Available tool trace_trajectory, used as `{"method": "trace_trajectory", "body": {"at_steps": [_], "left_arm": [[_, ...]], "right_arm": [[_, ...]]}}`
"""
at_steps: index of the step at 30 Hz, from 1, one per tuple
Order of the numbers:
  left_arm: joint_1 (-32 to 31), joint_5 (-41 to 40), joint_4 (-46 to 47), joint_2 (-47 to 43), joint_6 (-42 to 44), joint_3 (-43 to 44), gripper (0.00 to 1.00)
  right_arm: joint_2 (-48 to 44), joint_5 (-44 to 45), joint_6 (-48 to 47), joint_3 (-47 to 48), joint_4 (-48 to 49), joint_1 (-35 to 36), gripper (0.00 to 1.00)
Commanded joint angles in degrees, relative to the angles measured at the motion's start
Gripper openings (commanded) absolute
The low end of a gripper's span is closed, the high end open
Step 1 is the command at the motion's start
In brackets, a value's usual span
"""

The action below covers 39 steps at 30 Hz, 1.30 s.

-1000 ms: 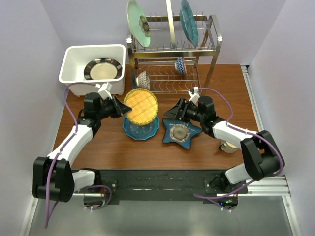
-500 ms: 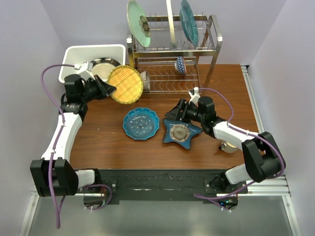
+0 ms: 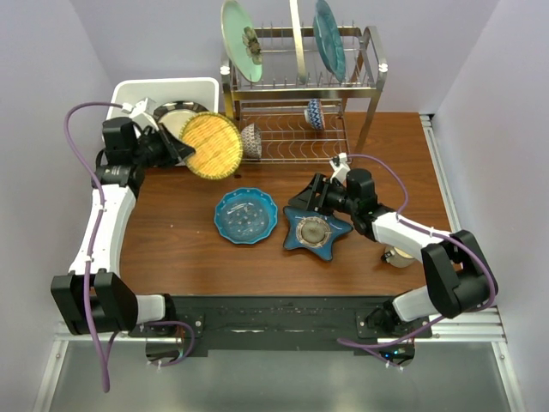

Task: Place the plates into the plastic bin on the countertop
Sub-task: Place the plate in the plastic bin.

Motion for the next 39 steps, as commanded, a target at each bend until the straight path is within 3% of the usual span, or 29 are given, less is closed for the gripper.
{"method": "trace_trajectory", "body": {"at_steps": [1, 13, 39], "left_arm": [[2.94, -7.01, 2.35, 0.58, 1.72, 5.58, 0.00], [4.87, -11.32, 1.20, 0.31, 2.53, 6.11, 0.00], [8.12, -12.02, 8.49, 15.08, -5.12, 18.05, 0.00]], "right_arm": [[-0.41, 0.13, -1.10, -0.42, -0.13, -0.30, 0.76], [0.82, -0.49, -1.01, -0.24, 0.40, -0.48, 0.76], [-0.23, -0.84, -1.89, -0.94, -0.92, -0.74, 0.77]]}}
